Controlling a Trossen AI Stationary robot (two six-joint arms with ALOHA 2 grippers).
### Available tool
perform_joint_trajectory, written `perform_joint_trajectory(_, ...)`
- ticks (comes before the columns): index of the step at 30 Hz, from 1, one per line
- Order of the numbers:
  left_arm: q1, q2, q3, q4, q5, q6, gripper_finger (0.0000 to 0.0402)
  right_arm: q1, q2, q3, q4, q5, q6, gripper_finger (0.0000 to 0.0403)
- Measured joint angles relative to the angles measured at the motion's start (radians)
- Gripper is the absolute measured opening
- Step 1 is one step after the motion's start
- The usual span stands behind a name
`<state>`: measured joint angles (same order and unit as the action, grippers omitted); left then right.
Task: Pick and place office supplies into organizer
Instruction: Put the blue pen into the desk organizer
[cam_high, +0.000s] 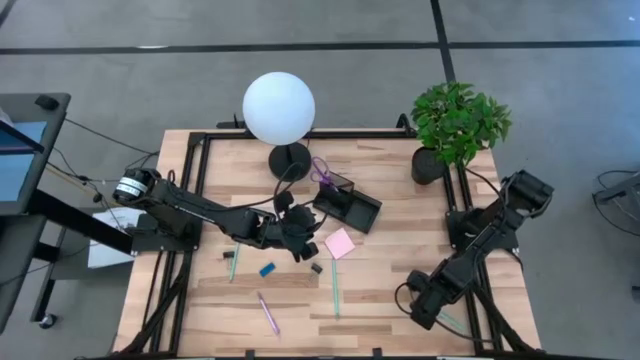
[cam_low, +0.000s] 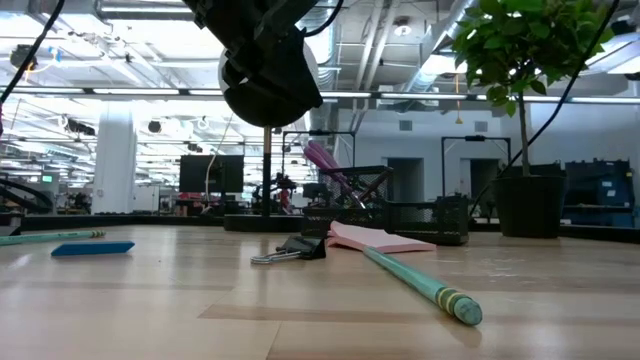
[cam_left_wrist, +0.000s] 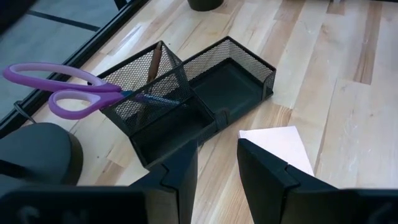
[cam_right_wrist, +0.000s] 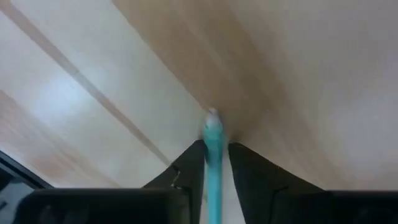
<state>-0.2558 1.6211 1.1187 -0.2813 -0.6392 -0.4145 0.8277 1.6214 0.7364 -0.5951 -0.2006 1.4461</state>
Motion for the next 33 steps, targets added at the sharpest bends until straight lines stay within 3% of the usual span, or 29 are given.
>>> perform_joint_trajectory(5,0.0,0.0,0.0,0.0,0.0,0.0,0.0109,-0.004,-0.004,0.002,-0.003,0.064,-0.04,0.0016)
perform_joint_trajectory(8,0.0,0.0,0.0,0.0,0.0,0.0,0.0109,-0.01,-0.02,0.002,0.0,0.187,-0.041,0.0017)
perform_joint_trajectory(12,0.0,0.0,0.0,0.001,-0.019,0.001,0.0109,-0.044,-0.045,0.005,-0.021,0.53,-0.051,0.0025)
perform_joint_trajectory(16,0.0,0.0,0.0,0.002,-0.079,0.003,0.0109,-0.088,-0.097,0.028,0.001,0.869,-0.135,0.0007)
perform_joint_trajectory(22,0.0,0.0,0.001,0.007,-0.108,0.035,0.0109,-0.197,-0.176,0.069,0.014,1.308,-0.349,0.0006)
perform_joint_trajectory(27,0.0,0.0,0.001,0.006,-0.16,0.063,0.0109,-0.292,-0.23,0.072,0.195,1.677,-0.593,0.0003)
perform_joint_trajectory(29,0.0,0.0,0.001,0.003,-0.186,0.064,0.0109,-0.335,-0.245,0.072,0.279,1.756,-0.678,0.0004)
perform_joint_trajectory(33,0.0,0.0,0.001,0.002,-0.237,0.082,0.0109,-0.447,-0.259,0.073,0.407,1.736,-0.773,0.0002)
